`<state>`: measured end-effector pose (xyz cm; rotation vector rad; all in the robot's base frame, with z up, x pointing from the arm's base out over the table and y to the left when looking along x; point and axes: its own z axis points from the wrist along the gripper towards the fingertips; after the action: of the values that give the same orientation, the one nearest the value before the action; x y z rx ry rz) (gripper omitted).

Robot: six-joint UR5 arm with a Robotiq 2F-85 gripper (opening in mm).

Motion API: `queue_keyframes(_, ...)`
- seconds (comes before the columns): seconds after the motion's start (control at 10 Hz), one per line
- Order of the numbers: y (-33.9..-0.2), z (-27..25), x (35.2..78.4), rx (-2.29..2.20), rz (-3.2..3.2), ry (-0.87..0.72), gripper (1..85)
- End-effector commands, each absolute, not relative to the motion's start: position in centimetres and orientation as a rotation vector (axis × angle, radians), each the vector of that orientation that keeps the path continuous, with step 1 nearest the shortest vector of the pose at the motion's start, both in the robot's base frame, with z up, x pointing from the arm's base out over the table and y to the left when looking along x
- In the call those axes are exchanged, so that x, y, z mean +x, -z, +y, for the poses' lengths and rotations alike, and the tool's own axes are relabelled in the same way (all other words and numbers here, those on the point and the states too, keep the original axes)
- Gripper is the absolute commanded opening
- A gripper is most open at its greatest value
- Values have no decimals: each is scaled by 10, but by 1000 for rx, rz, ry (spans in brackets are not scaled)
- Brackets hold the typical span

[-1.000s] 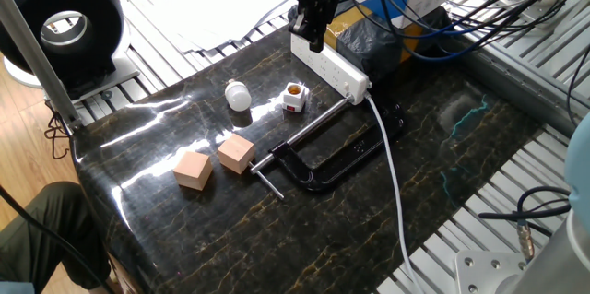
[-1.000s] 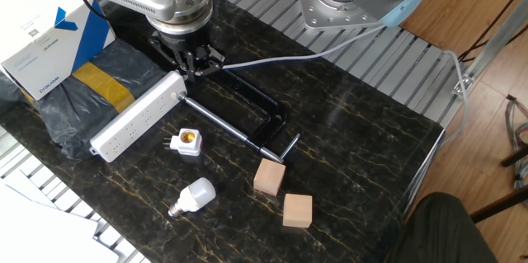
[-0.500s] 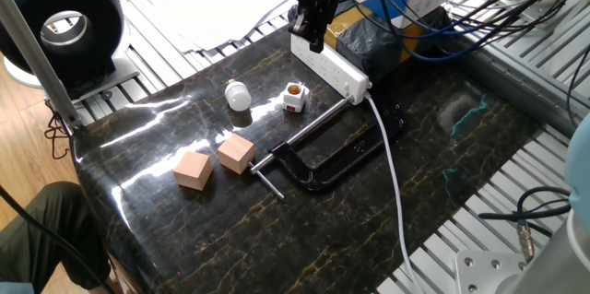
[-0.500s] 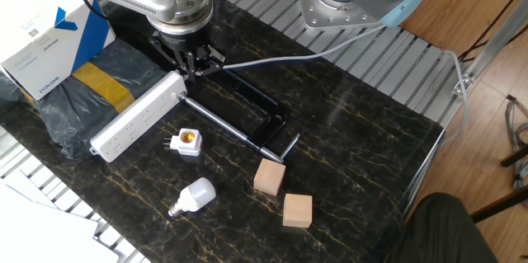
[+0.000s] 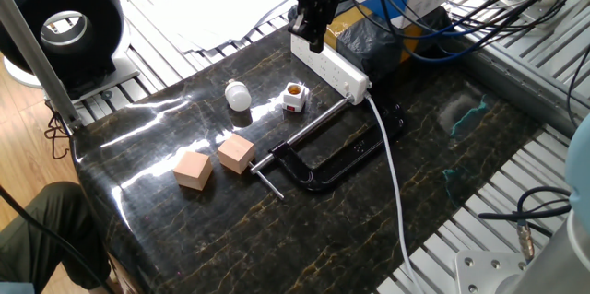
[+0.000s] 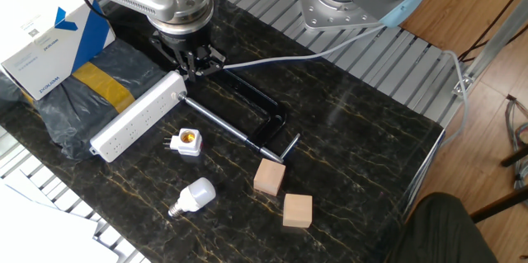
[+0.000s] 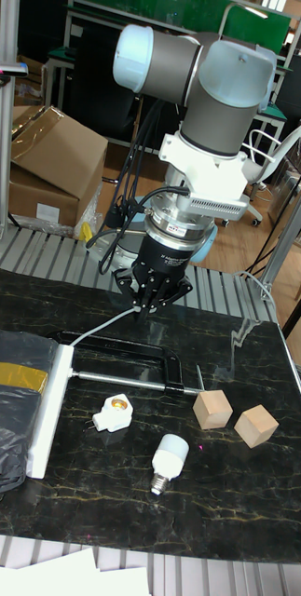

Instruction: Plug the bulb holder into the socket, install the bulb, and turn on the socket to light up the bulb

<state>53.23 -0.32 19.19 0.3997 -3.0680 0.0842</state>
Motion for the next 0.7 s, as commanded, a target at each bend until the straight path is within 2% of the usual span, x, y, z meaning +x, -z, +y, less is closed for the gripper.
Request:
queue_keyframes(0.0,-193,0,534,394,-3078,-66,10)
queue_keyframes(0.6,-192,0,537,407,-3086,-68,10)
